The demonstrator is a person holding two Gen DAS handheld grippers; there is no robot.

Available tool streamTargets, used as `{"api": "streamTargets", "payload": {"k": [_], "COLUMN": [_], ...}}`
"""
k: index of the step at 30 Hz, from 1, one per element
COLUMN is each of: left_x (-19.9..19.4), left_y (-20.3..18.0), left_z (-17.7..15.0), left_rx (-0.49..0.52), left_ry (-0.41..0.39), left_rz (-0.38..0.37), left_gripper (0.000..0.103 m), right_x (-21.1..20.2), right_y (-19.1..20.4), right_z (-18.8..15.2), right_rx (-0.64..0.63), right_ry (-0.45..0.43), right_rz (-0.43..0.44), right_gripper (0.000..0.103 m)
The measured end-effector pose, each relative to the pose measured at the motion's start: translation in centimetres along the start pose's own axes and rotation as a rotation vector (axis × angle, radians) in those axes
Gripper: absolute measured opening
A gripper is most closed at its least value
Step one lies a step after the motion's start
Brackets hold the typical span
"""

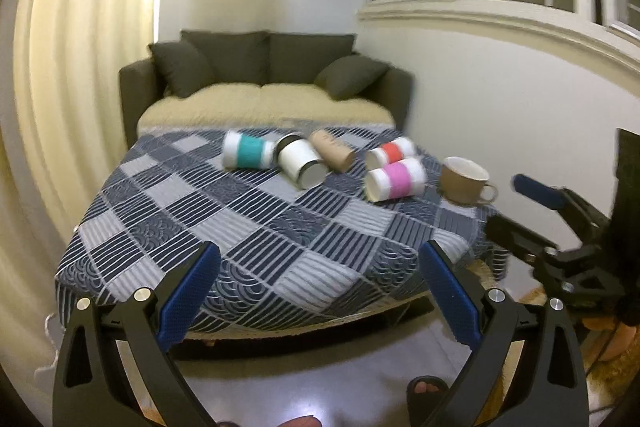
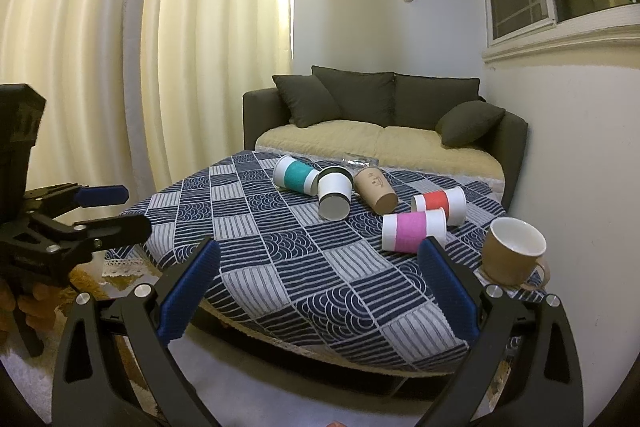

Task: Flip cup upright
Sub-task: 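Move the right tool toward the black-and-white paper cup lying on its side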

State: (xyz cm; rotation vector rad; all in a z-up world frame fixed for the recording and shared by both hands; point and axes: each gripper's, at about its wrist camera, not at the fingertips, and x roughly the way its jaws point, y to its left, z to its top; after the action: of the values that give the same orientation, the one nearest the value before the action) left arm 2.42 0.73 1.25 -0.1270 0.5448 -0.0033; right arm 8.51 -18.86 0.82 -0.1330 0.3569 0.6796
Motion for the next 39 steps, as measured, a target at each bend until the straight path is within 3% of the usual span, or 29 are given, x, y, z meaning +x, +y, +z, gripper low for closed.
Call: {"api": "streamTargets", "payload": {"k": [8,13,20,27,32,35,39], "left_x": [4.6,10.7,19.0,26.8,31.6,33.6,35.3], "left_y": [2.1,2.3,1.0,1.1,2.7,3.8,4.3], "left_z": [5.4,10.0,15.0,16.0,14.9,14.2,13.9], "left_rx": [-0.104,-0.174,-0.17,-0.2,-0.258,-0.295,-0.299], "left_ry": [0.08,0.196,0.319,0.449,0.552,0.589,0.601], "left_rz": [-0.061,-0.114,-0.097,-0.046,0.036,0.084,0.089], "left_gripper": [0.097,0.097,0.097,0.096,0.096,0.096,0.095], "right_x": [3.9,6.4,10.4,13.4,15.0,15.6,16.0], "right_y": [-1.2,-2.1,-3.9,-6.5,-8.8,-9.9,-10.7], "right_z": [2.8,3.9,4.0,4.2,3.6,3.3,3.2], "right_rx": [-0.022,-0.032,-0.029,0.011,0.096,0.132,0.144], "right_ry": [0.015,0.025,0.083,0.109,0.142,0.157,0.166], "right_rz": [0.017,0.012,0.034,0.055,0.116,0.12,0.116], "right_gripper": [0.098,0.098,0.098,0.098,0.098,0.098,0.098]}}
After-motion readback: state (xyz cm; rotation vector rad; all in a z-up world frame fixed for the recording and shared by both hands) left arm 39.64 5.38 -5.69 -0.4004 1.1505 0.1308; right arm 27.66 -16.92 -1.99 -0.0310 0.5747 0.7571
